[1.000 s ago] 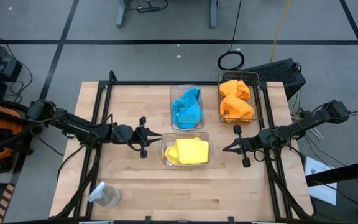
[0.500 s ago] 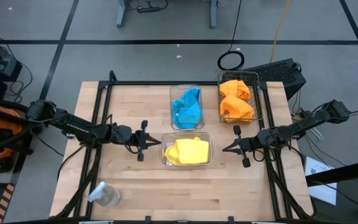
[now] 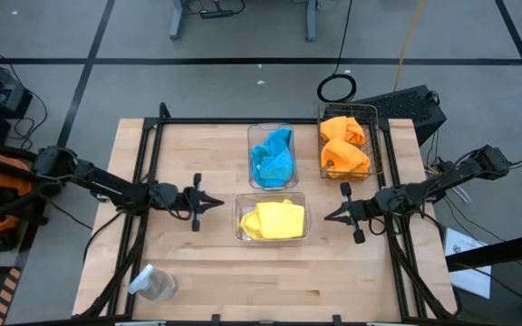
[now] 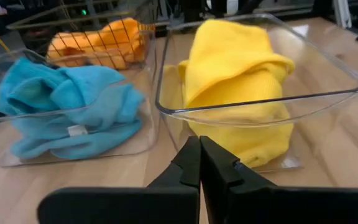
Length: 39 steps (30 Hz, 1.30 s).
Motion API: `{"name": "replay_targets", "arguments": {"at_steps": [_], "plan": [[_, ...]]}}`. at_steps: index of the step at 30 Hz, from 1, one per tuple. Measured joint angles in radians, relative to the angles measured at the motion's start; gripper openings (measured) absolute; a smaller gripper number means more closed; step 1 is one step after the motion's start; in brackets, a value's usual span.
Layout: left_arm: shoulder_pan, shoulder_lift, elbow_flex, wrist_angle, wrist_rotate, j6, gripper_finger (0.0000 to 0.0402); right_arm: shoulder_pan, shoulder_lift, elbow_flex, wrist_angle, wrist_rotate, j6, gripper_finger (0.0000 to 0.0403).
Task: Sort microfiber towel by color & place in baskets
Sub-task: Return to Home Position
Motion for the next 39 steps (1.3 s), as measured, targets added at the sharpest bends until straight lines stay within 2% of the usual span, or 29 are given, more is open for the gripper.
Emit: {"name": "replay_targets", "arguments": {"at_steps": [3, 7, 14, 24, 29, 34, 39], "plan": [[-0.001, -0.073, -0.041, 0.002, -0.001, -0.003, 0.0003, 0.0, 0.0, 0.0, -0.001, 0.017, -0.003, 0.0], [-0.001, -0.172, -0.089, 0.001, -0.002, -0.011, 0.0002, 0.0, 0.0, 0.0, -0.001, 0.1, 0.002, 0.0], [-0.002, -0.295, -0.091, -0.096, -0.01, -0.026, 0.0002, 0.0, -0.043, 0.0, -0.002, 0.1, -0.007, 0.0], [-0.002, -0.449, -0.091, -0.158, -0.019, -0.021, 0.0002, 0.0, -0.232, 0.001, -0.157, 0.092, -0.018, 0.0], [-0.002, -0.513, -0.091, -0.219, -0.023, -0.022, 0.0002, 0.0, -0.339, 0.001, -0.242, 0.041, -0.025, 0.0], [-0.002, -0.556, -0.091, -0.246, -0.023, -0.021, 0.0002, 0.0, -0.426, 0.001, -0.271, -0.012, -0.071, 0.0], [-0.002, -0.574, -0.091, -0.25, -0.023, 0.001, 0.0002, 0.0, -0.483, 0.001, -0.269, -0.008, -0.157, 0.0]]}}
